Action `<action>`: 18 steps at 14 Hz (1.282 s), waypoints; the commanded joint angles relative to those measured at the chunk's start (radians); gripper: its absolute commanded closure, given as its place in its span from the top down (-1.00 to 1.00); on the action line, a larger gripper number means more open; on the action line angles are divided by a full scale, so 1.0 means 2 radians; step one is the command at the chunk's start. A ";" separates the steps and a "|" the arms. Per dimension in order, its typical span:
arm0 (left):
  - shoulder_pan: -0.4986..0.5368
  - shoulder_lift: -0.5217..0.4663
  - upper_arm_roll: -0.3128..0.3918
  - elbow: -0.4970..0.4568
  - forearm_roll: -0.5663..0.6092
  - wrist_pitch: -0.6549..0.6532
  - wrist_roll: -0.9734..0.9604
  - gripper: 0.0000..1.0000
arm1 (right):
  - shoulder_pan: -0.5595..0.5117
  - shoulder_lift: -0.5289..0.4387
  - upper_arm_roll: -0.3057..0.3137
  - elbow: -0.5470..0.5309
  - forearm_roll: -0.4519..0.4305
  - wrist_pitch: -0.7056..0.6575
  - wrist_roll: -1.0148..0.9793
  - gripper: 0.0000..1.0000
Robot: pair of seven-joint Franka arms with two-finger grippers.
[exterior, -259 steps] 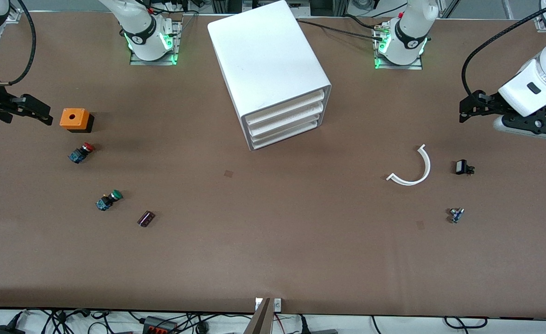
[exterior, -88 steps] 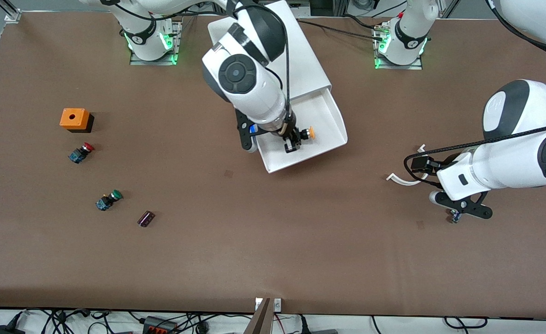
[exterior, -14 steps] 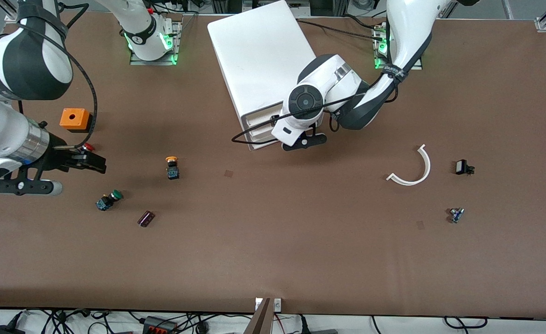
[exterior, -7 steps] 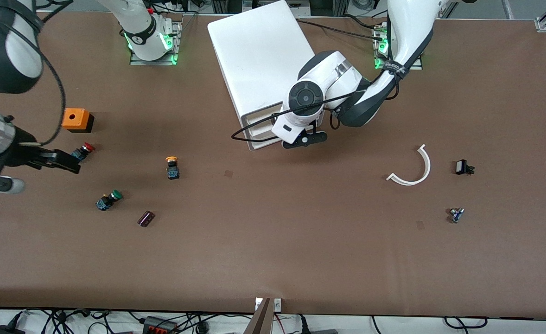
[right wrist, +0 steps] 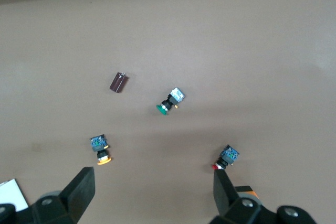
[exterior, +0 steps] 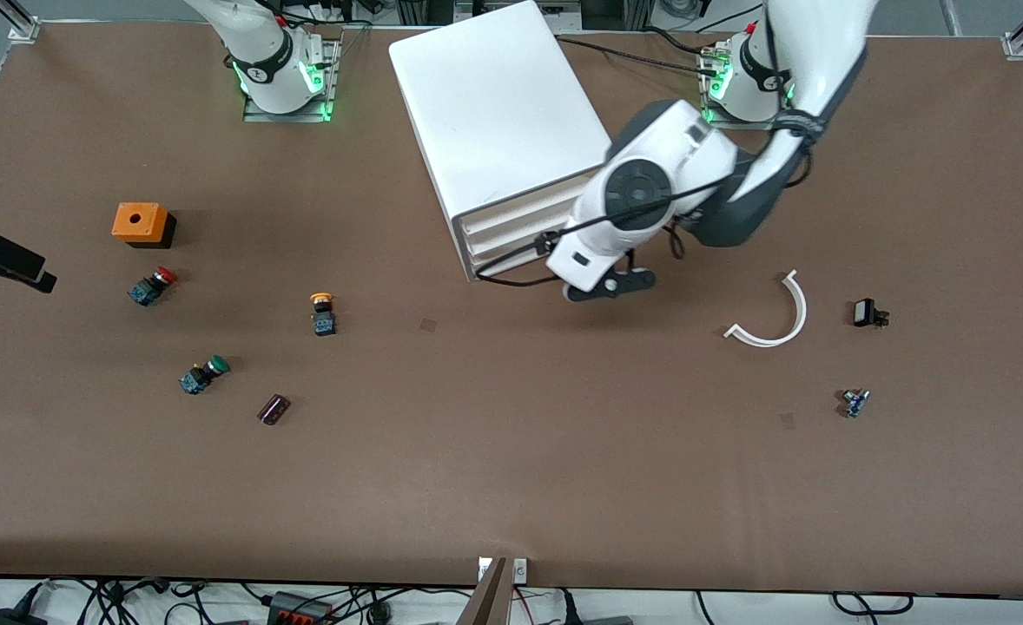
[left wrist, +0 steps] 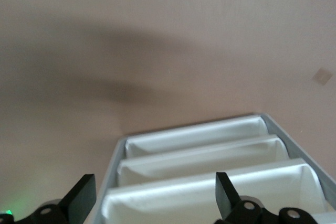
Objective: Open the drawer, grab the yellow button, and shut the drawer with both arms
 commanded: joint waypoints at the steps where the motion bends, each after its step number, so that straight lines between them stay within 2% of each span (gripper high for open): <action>1: 0.058 -0.026 -0.002 0.010 0.007 -0.010 0.084 1.00 | -0.003 -0.024 0.012 -0.029 -0.005 -0.032 -0.002 1.00; 4: 0.105 -0.028 -0.002 0.039 0.025 -0.045 0.173 1.00 | -0.002 -0.030 0.012 -0.040 -0.007 -0.036 -0.002 1.00; 7: 0.121 -0.029 -0.002 0.063 0.110 -0.091 0.238 1.00 | 0.000 -0.067 0.012 -0.099 -0.021 -0.010 -0.004 1.00; 10: 0.138 -0.028 0.001 0.103 0.128 -0.131 0.323 1.00 | 0.000 -0.098 0.012 -0.154 -0.021 0.029 -0.006 1.00; 12: 0.134 -0.046 0.038 0.106 0.117 -0.136 0.387 1.00 | 0.000 -0.104 0.012 -0.160 -0.021 0.031 -0.006 1.00; 13: 0.131 -0.066 0.069 0.101 0.089 -0.138 0.403 1.00 | 0.000 -0.103 0.012 -0.158 -0.021 0.031 -0.007 1.00; 16: 0.078 -0.120 0.187 0.058 0.014 -0.138 0.449 1.00 | -0.001 -0.100 0.012 -0.150 -0.021 0.020 -0.010 1.00; 18: 0.056 -0.156 0.226 0.025 0.012 -0.122 0.487 1.00 | -0.001 -0.101 0.011 -0.144 -0.021 0.009 -0.010 1.00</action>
